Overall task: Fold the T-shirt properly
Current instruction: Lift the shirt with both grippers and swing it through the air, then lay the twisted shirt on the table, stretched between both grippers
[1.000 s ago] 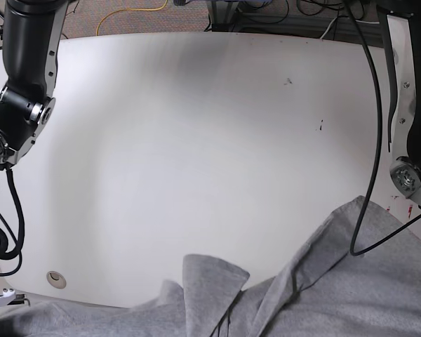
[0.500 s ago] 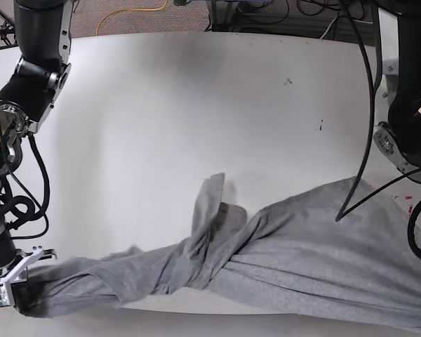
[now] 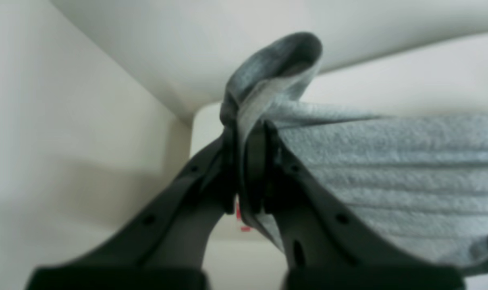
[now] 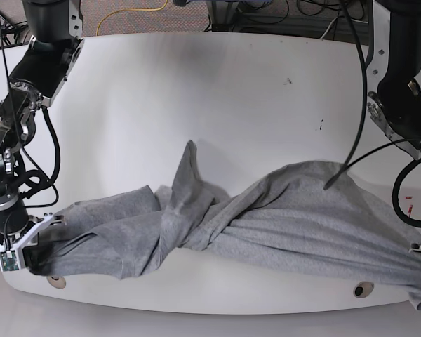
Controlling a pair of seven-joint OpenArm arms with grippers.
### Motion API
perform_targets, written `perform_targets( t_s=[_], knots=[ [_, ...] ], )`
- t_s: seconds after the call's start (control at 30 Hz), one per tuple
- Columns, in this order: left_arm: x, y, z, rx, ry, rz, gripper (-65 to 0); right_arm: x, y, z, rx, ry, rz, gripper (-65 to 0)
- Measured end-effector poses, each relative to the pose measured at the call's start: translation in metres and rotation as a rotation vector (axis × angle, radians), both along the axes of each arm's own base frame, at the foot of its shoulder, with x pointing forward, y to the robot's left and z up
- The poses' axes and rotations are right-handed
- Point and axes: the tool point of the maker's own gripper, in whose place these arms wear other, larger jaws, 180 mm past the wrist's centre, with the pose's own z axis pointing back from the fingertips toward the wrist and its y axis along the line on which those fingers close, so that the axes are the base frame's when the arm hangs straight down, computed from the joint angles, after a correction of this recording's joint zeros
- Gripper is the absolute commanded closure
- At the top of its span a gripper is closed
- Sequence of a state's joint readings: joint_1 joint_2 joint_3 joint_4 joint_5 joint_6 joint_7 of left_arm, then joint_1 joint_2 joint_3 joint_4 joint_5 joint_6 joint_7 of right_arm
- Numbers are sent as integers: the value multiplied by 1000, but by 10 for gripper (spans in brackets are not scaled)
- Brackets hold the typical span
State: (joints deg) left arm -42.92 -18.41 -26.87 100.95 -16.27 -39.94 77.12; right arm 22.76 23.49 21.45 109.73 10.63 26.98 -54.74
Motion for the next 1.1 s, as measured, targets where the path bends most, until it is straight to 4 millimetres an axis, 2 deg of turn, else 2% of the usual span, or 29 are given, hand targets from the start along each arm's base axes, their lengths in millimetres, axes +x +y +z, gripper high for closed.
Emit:
perform_targets(
  t_s=[0.23,0.43,0.63,0.87,1.1],
  knots=[
    [-19,0,-48,15,98,11,0,-21,-11,-50,67,93,-61,-2],
    [-35,-1,-97,-36,189,28,0,-38,2,-90,110,147,-45,-2],
    [-60,5,-142,-53,298,50,0,-64,15,-137,156,242,-34,-2],
    [-90,9,-185,-51,420,69,0,-91,20,-171,217,282,-60,-2],
    [-120,16,-217,-68,509,94,0,-117,30,-202,252,362,-65,-5]
  ],
)
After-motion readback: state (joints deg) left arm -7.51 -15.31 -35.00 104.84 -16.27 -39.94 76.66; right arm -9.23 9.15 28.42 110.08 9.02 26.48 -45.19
